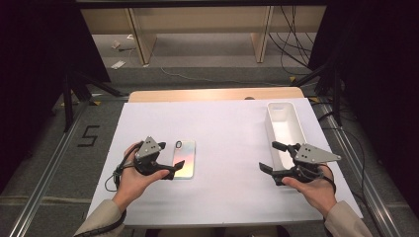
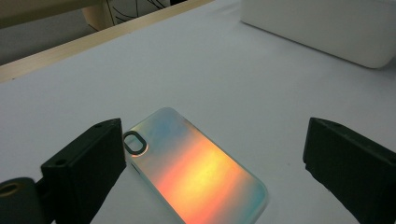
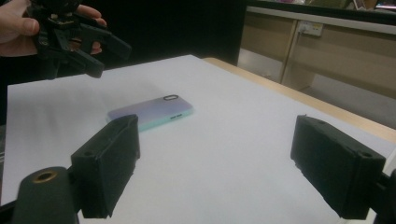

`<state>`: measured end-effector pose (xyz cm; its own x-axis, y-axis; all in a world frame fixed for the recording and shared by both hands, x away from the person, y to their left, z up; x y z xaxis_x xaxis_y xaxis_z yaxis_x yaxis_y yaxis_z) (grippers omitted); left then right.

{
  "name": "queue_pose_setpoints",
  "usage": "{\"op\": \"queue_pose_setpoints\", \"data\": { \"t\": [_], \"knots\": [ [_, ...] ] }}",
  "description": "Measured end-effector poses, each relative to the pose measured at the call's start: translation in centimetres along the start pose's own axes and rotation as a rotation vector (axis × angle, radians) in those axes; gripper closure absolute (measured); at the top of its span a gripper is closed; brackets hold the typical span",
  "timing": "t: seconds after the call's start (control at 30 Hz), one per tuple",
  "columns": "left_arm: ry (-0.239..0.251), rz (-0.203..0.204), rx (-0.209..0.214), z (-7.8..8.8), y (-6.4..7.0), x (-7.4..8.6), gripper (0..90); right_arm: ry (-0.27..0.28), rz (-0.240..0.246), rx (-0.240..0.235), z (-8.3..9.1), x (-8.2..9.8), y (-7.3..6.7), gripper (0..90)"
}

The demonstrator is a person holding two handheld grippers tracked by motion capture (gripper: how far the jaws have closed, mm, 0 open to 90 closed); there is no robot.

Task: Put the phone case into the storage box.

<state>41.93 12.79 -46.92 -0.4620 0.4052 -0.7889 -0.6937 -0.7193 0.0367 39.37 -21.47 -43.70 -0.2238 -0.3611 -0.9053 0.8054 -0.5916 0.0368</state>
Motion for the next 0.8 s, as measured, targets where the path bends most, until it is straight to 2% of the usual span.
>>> {"op": "queue_pose_setpoints", "data": {
  "t": [0.17,0.23,0.33,0.47,0.57,0.63,0.7,0.8],
  "knots": [
    [0.003,0.003,-0.005,0.1,-0.1,0.0,6.9,0.004,-0.005,-0.001,0.0,0.0,0.0,16.5],
    [0.003,0.002,-0.013,0.1,-0.1,0.0,11.2,0.005,-0.006,0.001,0.0,-0.1,0.0,16.5],
    [0.016,-0.005,-0.008,0.2,0.1,-0.2,24.4,0.007,-0.007,0.002,0.0,-0.1,0.0,16.5],
    [0.01,-0.017,0.002,0.1,0.1,-0.3,61.7,0.007,-0.009,0.003,0.0,-0.1,0.0,16.7],
    [-0.013,-0.023,0.002,0.0,0.0,-0.3,82.8,0.008,-0.008,0.006,0.0,-0.1,0.1,16.7],
    [-0.021,-0.017,0.003,-0.1,0.1,-0.2,89.3,0.007,-0.009,0.008,0.0,-0.1,0.1,16.8],
    [-0.05,-0.009,0.019,-0.6,0.4,-0.3,89.7,0.006,-0.008,0.007,0.0,-0.1,0.1,16.8],
    [-0.06,-0.007,0.031,-1.0,0.9,-0.7,89.8,0.003,-0.008,0.01,-0.1,-0.1,0.0,16.9]
  ]
}}
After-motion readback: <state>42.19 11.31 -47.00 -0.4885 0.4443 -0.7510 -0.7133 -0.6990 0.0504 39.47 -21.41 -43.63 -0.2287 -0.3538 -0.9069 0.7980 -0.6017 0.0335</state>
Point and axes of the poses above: each handheld gripper's, and its own axes: z roughly backward along the jaws, x roughly out of its underside, y roughly to its right, the point moved 7 cm from there along -z, roughly forward along the jaws, and after that the axes turned 10 degrees about -y, right-handed, at the moved point
